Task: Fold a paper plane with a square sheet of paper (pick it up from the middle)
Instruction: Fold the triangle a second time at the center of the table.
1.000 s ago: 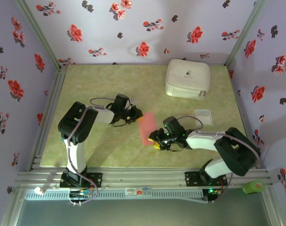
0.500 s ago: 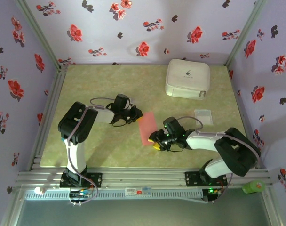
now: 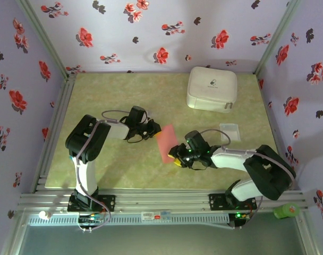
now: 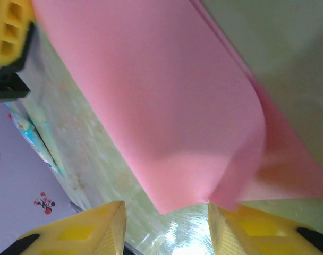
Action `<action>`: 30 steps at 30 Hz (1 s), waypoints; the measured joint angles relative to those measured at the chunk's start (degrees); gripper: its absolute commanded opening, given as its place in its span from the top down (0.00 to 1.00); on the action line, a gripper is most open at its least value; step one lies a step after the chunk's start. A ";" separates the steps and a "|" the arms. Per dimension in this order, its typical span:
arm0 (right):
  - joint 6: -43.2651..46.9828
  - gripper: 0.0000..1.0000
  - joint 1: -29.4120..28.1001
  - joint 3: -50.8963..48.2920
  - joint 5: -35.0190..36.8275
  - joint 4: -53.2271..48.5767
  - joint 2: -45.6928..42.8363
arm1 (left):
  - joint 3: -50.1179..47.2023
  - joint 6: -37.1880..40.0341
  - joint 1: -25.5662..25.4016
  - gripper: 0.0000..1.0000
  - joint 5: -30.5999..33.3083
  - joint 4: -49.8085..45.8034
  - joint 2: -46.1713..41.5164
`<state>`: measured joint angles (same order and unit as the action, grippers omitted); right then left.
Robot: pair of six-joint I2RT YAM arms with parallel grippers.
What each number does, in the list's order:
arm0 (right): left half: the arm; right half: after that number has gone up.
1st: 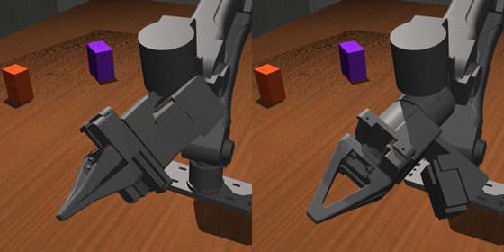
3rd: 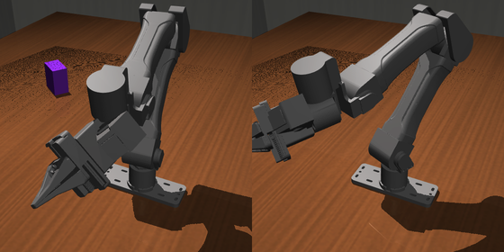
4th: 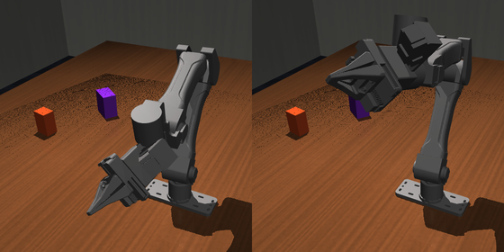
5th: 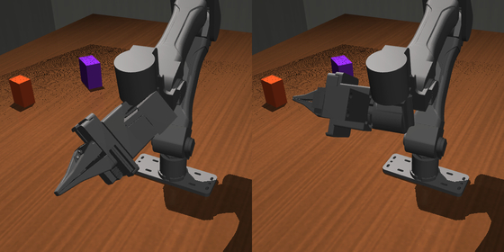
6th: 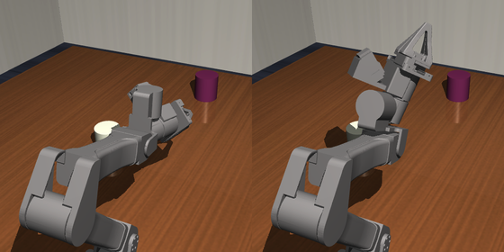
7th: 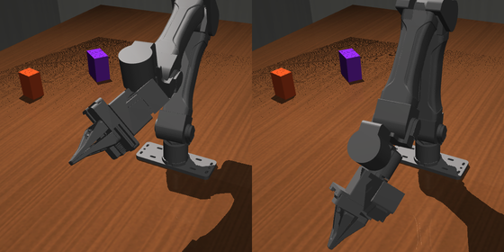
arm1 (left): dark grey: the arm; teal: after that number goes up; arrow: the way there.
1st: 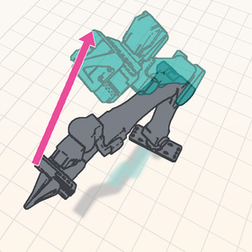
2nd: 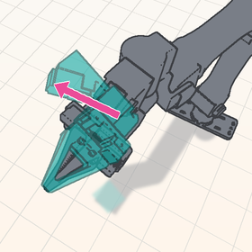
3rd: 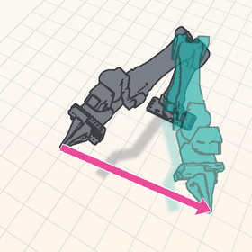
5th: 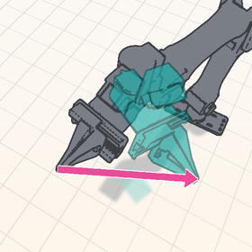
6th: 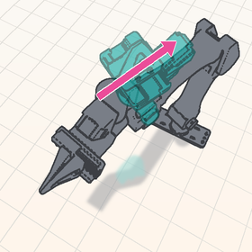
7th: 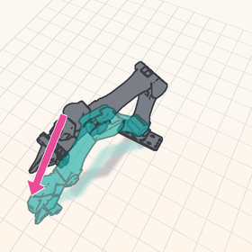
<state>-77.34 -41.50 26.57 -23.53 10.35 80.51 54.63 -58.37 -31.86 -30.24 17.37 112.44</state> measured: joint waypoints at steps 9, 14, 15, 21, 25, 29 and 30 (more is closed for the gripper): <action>4.13 0.54 0.90 1.03 3.06 -4.20 -3.13 | 0.00 0.02 0.00 0.86 -0.02 0.00 0.00; 7.52 0.53 2.38 1.90 4.37 -7.61 -3.32 | -0.04 0.00 0.00 0.86 -0.02 0.04 0.00; 8.09 0.52 2.69 1.90 4.50 -8.04 -3.32 | -0.04 0.00 0.00 0.86 -0.02 0.04 0.00; 11.41 0.52 4.72 1.99 4.57 -9.62 -3.32 | -0.04 0.00 0.00 0.86 -0.04 0.07 0.00; 13.09 0.52 6.01 2.58 4.52 -9.60 -3.08 | -0.04 0.00 0.00 0.86 -0.02 0.07 0.00; 14.36 0.53 7.19 3.41 4.20 -8.87 -1.92 | -0.07 0.00 0.00 0.86 -0.04 0.09 0.00; 14.62 0.53 7.56 3.52 3.85 -8.44 -1.49 | -0.04 0.00 0.00 0.86 -0.04 0.09 0.00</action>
<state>-62.72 -33.93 30.09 -19.68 1.91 79.02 54.59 -58.37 -31.86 -30.28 17.45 112.44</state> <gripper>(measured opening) 0.471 0.137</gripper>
